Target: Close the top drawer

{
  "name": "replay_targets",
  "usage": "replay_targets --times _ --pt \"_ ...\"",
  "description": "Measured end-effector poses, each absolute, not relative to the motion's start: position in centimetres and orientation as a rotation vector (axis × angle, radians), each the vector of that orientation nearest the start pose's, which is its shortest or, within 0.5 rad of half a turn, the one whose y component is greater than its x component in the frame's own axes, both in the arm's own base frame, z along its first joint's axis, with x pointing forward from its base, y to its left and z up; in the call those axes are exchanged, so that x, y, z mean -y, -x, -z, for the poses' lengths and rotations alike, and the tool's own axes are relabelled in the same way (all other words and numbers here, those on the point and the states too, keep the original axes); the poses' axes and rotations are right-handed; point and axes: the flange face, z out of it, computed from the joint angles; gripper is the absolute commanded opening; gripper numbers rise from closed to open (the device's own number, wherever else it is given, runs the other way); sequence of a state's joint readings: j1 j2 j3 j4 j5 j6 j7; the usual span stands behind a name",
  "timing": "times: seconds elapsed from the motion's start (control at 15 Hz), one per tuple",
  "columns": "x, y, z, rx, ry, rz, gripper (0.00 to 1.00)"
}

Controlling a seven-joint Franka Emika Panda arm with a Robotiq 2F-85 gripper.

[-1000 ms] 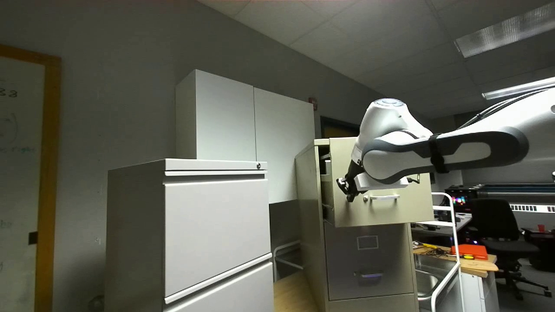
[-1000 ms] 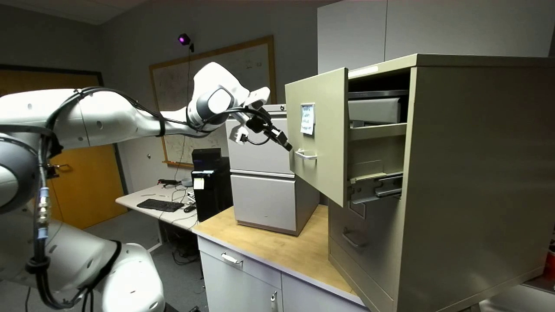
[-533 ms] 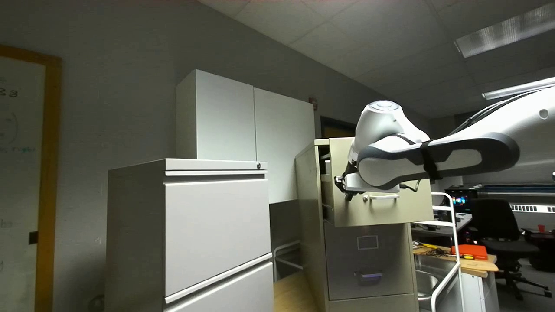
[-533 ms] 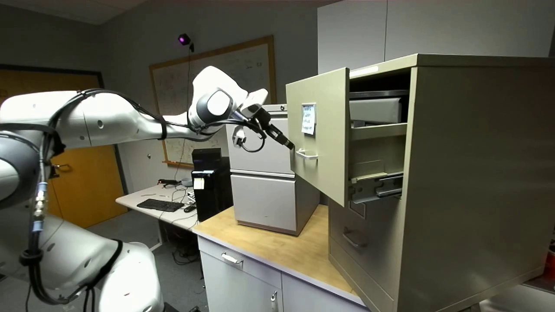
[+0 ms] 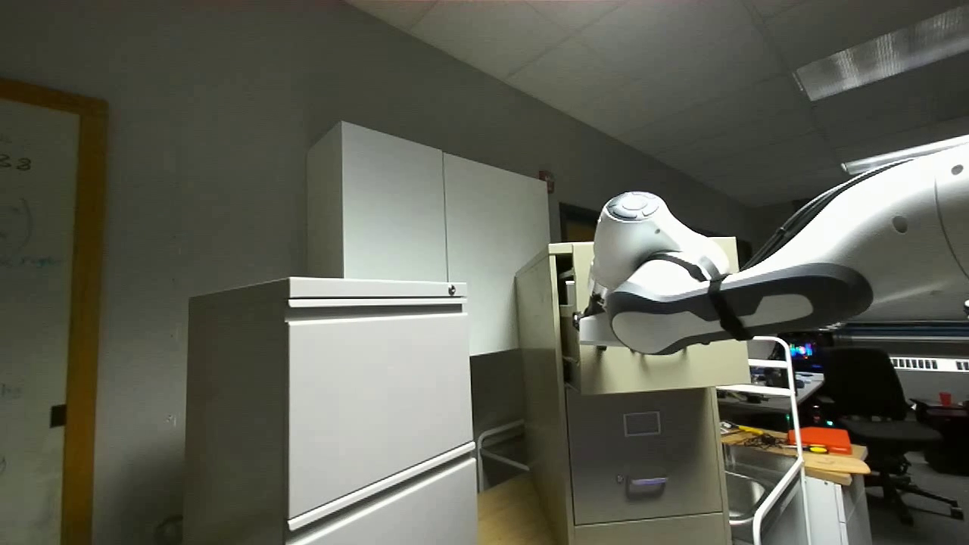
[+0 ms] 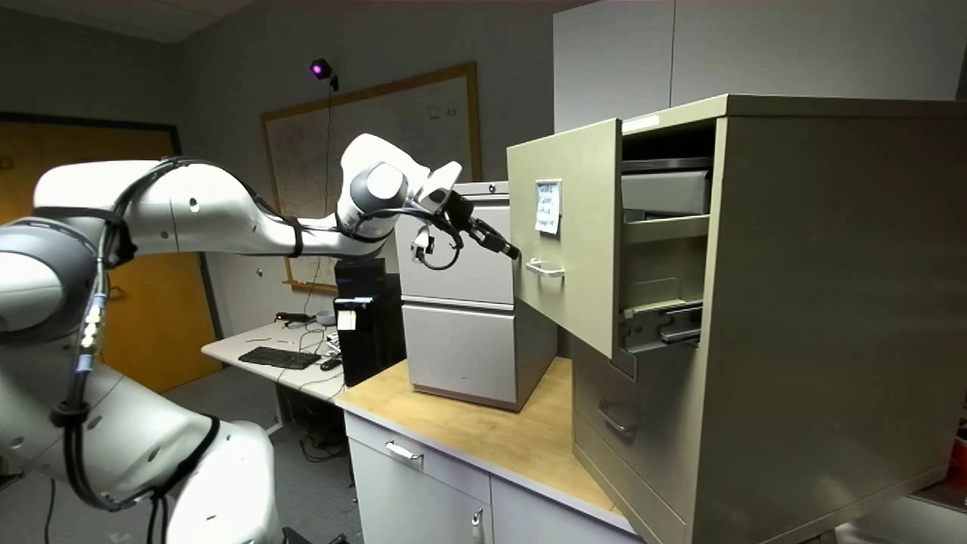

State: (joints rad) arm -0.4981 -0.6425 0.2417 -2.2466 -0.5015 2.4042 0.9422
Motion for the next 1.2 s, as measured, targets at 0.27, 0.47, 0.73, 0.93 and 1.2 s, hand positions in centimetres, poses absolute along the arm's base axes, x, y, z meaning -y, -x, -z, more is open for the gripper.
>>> replay_targets --times 0.27,0.47,0.73,0.93,1.2 --pt "7.1 -42.8 -68.5 -1.434 2.781 1.597 0.0" --pt "7.0 -44.9 -68.5 -1.449 2.8 1.642 0.0" --pt "6.9 -47.5 -68.2 -1.519 2.828 1.683 0.0" --pt "7.0 -49.2 -68.1 -1.601 2.84 1.687 0.0" --pt "7.4 -51.1 -68.2 -1.688 2.859 1.661 0.0"
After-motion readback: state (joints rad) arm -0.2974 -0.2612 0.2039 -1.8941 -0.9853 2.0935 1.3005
